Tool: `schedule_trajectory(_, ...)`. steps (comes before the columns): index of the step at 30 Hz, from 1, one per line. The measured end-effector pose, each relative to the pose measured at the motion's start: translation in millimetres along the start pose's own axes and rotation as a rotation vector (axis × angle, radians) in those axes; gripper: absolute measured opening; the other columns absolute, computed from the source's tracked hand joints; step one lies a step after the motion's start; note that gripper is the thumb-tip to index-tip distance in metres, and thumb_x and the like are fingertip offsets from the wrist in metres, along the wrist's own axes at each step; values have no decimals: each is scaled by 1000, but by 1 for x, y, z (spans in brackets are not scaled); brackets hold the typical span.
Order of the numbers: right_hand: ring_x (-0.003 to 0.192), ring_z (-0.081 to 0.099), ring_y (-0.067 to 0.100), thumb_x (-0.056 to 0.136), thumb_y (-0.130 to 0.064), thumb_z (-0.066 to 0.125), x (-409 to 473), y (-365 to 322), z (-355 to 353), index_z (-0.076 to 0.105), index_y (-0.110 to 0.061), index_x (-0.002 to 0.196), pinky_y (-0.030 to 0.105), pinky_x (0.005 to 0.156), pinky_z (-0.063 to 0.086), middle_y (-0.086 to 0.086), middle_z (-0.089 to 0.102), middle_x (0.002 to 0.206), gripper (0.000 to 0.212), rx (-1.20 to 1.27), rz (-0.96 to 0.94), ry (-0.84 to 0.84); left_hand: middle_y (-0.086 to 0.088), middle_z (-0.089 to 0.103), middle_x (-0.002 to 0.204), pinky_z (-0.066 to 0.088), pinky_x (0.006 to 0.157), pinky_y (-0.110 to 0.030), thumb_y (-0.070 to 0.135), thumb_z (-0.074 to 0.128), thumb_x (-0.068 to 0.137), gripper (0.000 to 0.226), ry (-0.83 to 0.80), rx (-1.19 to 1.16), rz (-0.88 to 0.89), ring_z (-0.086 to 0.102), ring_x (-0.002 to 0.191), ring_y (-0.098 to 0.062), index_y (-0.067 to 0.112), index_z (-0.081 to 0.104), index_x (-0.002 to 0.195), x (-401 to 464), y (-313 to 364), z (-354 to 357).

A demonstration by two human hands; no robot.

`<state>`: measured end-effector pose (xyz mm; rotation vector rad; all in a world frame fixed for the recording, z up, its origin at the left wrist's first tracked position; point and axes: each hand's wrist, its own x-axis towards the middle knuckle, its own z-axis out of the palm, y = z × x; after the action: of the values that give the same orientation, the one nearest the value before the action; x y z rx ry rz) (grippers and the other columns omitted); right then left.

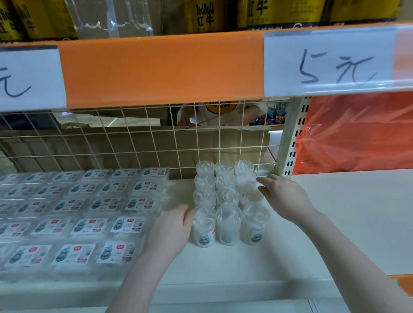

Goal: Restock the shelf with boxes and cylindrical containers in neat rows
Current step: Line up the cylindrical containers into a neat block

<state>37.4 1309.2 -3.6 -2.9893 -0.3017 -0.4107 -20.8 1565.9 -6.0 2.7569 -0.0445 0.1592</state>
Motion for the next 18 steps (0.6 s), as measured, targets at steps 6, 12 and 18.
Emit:
schedule_trajectory(6, 103, 56, 23, 98, -28, 38, 6, 1, 6, 58, -15, 116, 33, 78, 48, -1, 60, 115, 30, 0, -49, 9, -2, 65, 104, 48, 74, -34, 41, 35, 99, 33, 39, 13, 63, 59, 94, -23, 23, 58, 114, -8, 5, -3)
schedule_trajectory(12, 104, 56, 21, 100, -29, 36, 9, -2, 10, 58, -14, 118, 33, 80, 48, -1, 60, 117, 32, 6, -83, -7, 2, 61, 117, 48, 82, -33, 41, 38, 98, 41, 11, -1, 104, 59, 103, -18, 25, 47, 135, -15, 9, 0)
schedule_trajectory(18, 104, 57, 23, 99, -30, 38, 5, -2, 8, 60, -14, 117, 34, 79, 48, 1, 61, 116, 32, 28, -88, 13, 2, 55, 128, 43, 84, -29, 41, 36, 99, 45, 14, -35, 104, 55, 112, -17, 23, 39, 141, -18, 12, -1)
